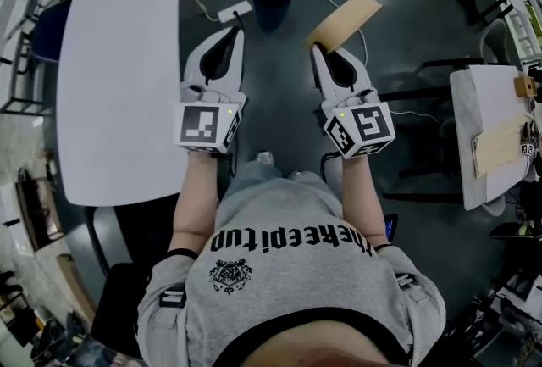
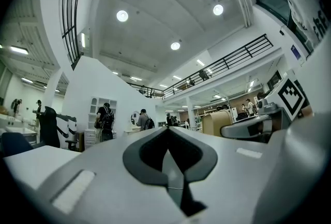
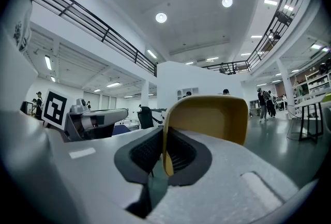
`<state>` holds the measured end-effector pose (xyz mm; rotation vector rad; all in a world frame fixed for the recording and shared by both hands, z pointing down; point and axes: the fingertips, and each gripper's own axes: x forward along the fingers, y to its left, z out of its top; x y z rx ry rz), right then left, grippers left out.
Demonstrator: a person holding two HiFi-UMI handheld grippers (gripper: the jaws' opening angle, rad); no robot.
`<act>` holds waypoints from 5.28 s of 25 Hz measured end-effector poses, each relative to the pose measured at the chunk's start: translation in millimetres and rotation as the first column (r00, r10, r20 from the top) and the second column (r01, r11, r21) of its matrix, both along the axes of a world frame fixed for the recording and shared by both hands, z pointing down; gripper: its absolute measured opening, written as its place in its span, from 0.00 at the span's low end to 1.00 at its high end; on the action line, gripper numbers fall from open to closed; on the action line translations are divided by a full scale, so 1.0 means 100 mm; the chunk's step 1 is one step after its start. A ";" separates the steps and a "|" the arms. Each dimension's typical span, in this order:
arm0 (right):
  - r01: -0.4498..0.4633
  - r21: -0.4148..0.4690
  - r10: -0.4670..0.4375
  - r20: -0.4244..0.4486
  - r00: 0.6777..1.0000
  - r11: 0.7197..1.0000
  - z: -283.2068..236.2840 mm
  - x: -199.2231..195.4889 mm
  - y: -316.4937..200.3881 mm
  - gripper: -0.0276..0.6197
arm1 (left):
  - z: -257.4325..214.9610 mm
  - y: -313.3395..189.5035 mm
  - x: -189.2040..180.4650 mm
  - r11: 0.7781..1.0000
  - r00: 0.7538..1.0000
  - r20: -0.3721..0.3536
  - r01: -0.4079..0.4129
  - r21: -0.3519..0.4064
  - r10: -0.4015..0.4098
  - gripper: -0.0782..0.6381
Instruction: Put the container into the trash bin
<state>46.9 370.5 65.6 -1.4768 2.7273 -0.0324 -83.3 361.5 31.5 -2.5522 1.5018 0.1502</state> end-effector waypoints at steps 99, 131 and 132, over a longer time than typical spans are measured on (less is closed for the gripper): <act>0.078 -0.066 -0.077 0.025 0.997 0.995 0.06 -0.04 -4.76 0.07 | -0.01 -4.82 0.18 0.998 0.999 -0.003 -0.041 -0.053 0.041 0.14; 0.063 -0.306 -0.067 -0.001 0.998 0.950 1.20 -0.41 -5.46 0.07 | 1.03 -5.70 -0.05 0.966 0.993 -0.021 -0.120 -0.229 0.119 0.14; 0.072 -0.315 -0.076 -0.001 0.997 0.947 1.28 -0.42 -5.46 0.07 | 1.09 -5.70 -0.03 0.966 0.993 -0.023 -0.118 -0.228 0.116 0.14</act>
